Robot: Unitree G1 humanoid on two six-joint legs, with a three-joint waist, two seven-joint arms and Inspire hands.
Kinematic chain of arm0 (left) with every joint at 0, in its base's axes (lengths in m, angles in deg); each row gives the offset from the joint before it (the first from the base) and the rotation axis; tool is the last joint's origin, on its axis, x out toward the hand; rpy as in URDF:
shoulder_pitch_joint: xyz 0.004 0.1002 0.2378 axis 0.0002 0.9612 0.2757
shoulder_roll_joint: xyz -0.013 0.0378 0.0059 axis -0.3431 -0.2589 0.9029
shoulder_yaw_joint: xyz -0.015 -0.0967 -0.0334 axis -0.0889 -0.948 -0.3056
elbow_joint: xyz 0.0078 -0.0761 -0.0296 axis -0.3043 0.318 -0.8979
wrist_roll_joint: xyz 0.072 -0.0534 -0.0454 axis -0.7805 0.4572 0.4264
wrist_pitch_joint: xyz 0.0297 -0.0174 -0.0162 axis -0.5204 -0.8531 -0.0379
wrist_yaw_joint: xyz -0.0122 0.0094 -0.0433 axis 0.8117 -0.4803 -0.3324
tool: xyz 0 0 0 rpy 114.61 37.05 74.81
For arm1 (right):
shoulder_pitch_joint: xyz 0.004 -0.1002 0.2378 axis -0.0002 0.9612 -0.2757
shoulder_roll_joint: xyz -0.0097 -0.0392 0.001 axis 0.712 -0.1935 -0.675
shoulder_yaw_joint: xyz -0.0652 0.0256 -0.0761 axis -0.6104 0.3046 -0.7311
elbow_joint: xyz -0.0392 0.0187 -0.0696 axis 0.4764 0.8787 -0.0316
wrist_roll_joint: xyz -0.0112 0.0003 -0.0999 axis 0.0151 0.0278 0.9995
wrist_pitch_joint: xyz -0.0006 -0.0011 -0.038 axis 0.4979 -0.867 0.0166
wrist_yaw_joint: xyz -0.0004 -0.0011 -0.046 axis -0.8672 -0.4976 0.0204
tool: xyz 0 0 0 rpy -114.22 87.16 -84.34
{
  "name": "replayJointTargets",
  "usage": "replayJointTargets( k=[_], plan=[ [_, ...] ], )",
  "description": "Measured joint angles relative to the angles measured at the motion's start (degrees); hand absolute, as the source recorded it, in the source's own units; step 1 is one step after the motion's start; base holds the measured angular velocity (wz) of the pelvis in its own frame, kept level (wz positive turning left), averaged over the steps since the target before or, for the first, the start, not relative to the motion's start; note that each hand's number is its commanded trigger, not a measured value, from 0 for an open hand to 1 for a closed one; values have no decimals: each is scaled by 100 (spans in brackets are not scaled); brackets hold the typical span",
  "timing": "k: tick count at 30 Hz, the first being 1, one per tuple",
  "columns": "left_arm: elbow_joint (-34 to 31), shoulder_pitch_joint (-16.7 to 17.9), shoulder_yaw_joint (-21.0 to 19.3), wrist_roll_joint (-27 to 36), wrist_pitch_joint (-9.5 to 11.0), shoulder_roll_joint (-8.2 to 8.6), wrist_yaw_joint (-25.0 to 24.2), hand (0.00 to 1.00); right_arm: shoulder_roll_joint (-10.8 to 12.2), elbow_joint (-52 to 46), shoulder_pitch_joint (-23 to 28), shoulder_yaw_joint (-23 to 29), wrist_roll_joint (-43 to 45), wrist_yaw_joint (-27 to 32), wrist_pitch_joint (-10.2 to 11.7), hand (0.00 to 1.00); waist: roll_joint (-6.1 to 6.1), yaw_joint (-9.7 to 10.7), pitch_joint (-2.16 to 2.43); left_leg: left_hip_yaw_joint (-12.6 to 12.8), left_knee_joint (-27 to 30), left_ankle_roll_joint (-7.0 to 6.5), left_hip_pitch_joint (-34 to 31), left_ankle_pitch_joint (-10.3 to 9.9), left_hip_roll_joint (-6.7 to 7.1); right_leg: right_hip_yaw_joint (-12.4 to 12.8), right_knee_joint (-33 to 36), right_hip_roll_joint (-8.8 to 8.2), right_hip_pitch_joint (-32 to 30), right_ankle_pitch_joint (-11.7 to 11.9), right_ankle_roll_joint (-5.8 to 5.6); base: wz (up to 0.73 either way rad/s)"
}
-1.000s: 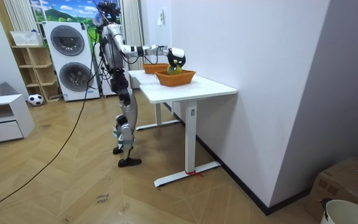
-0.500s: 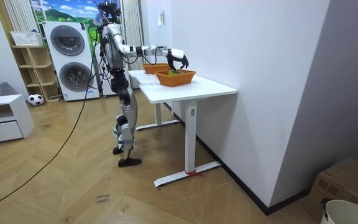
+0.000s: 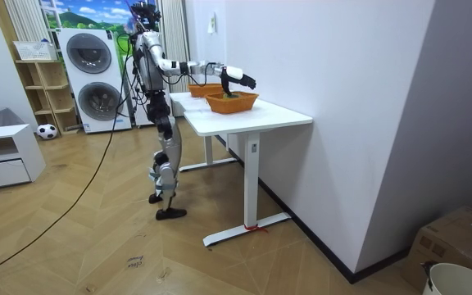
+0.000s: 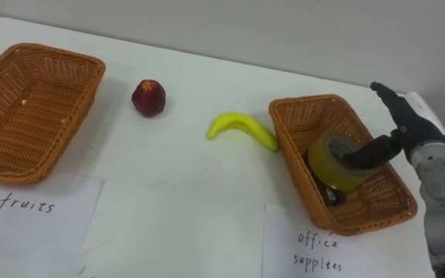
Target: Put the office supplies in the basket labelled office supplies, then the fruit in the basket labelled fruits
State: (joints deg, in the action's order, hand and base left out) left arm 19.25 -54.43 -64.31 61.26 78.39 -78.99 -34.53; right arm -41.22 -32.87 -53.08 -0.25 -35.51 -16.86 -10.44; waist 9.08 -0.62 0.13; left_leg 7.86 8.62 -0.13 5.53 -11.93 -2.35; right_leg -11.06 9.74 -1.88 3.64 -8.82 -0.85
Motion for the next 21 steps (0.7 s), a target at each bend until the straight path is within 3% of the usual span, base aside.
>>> replayJointTargets(
  k=[17, 21],
  plan=[
    [50, -14, 4, -3, -11, 0, -2, 0, -2, -576, -42, 0, -9, -1, 2, 0, -26, -146, -12, 42, -2, 0, 20, 0, 2, 21, 4, 0, 21, 2, 4, 0],
    [50, -12, 6, -2, -20, -1, -2, 0, -1, -651, -325, -72, -53, -3, -4, 0, -31, -149, -17, 49, 0, -1, 17, 1, 3, 19, 8, -4, 11, 2, 4, 0]
  ],
)
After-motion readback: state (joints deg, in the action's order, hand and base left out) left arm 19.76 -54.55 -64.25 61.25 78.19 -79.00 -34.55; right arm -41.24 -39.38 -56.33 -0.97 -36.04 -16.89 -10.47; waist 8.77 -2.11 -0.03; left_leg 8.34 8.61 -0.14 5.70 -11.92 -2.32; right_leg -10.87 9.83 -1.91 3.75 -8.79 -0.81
